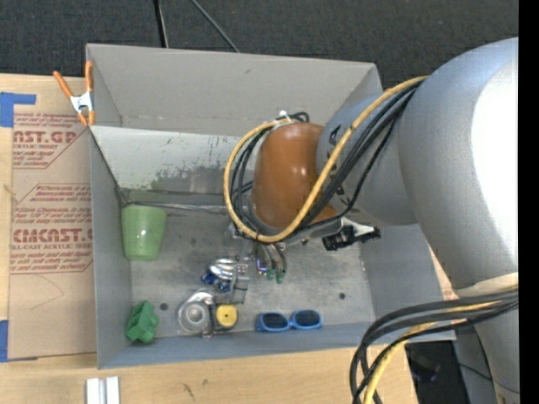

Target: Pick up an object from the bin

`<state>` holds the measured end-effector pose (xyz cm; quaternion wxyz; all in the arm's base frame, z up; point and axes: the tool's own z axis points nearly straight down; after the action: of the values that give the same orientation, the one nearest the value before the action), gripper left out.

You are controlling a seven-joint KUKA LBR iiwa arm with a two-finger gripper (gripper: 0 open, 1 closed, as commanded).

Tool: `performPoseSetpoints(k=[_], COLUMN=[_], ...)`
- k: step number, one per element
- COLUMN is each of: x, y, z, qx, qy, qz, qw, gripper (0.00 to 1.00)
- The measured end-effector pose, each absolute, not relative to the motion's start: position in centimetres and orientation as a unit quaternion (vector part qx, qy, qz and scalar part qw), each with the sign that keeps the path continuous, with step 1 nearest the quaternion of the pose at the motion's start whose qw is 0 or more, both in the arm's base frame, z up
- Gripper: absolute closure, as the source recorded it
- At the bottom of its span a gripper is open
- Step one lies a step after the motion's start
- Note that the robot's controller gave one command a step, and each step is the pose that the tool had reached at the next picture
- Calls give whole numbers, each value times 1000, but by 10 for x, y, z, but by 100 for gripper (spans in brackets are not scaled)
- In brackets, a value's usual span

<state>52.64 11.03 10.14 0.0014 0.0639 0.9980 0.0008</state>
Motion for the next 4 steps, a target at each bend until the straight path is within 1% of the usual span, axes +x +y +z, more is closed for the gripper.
performPoseSetpoints(k=[1,2,3,4], x=[528,526,521,522], y=[125,115,108,107], z=[105,69,70,70], qx=[166,263,271,271], qy=[986,965,963,963], qz=[1,0,1,1], qw=[0,-1,0,1], gripper=[0,0,0,100])
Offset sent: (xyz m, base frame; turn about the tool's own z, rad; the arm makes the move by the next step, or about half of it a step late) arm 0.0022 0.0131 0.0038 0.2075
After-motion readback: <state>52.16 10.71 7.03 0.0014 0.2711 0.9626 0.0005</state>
